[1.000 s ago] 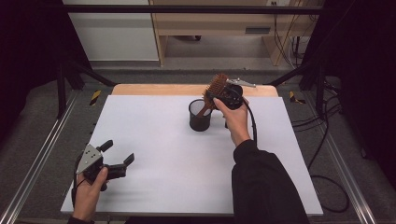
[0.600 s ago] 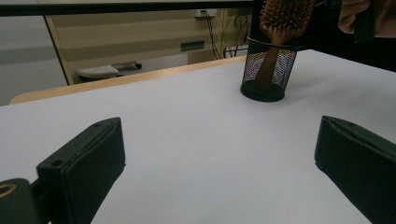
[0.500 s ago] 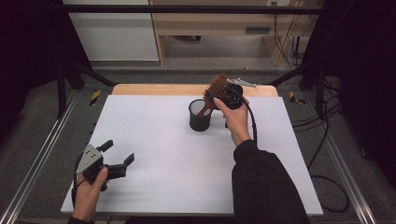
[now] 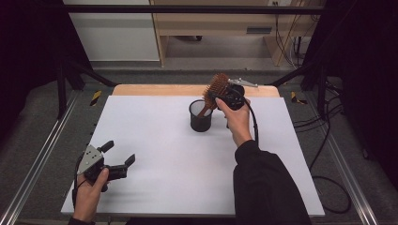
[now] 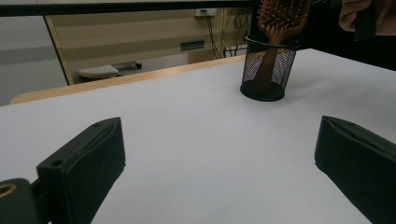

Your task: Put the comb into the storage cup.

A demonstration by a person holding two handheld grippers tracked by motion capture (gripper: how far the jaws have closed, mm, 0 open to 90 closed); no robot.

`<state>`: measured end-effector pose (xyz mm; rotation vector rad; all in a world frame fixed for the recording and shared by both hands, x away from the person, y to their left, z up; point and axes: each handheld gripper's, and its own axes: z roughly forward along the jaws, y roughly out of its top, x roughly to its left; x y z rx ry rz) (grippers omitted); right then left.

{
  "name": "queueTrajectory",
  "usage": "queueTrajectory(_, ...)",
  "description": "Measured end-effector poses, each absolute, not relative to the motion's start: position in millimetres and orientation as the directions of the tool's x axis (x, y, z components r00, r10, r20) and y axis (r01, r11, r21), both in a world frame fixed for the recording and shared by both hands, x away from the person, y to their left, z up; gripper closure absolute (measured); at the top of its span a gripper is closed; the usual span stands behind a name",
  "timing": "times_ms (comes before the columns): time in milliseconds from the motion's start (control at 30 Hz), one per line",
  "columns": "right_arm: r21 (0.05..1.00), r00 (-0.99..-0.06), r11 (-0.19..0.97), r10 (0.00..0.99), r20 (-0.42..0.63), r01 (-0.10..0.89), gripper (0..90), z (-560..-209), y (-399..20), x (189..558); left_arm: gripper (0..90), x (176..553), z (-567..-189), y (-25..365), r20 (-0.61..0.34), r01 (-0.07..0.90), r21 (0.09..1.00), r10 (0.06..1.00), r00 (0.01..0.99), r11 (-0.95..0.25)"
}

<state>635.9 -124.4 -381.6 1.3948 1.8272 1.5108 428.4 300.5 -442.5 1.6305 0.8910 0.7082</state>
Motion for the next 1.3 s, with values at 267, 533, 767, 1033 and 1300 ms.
queueTrajectory(267,0.905,-0.444,-0.070,0.854,0.272,0.419,44.5,-380,-121,635,2.0,428,-443,301,0.001,0.191,0.974,0.842,0.539,-0.124)
queueTrajectory(533,0.910,-0.459,-0.100,0.838,0.294,0.402,49.4,-378,-118,634,2.0,428,-443,301,0.002,0.191,0.974,0.843,0.539,-0.124)
queueTrajectory(767,0.918,-0.474,-0.132,0.823,0.312,0.375,53.3,-378,-112,633,2.0,429,-443,300,0.001,0.193,0.973,0.842,0.539,-0.125)
queueTrajectory(1033,0.911,-0.462,-0.168,0.819,0.341,0.376,52.8,-379,-110,640,2.0,429,-443,300,0.003,0.194,0.973,0.842,0.540,-0.128)
queueTrajectory(1300,0.888,-0.455,-0.172,0.808,0.375,0.425,50.2,-381,-118,653,2.0,429,-444,299,0.003,0.197,0.972,0.840,0.543,-0.131)
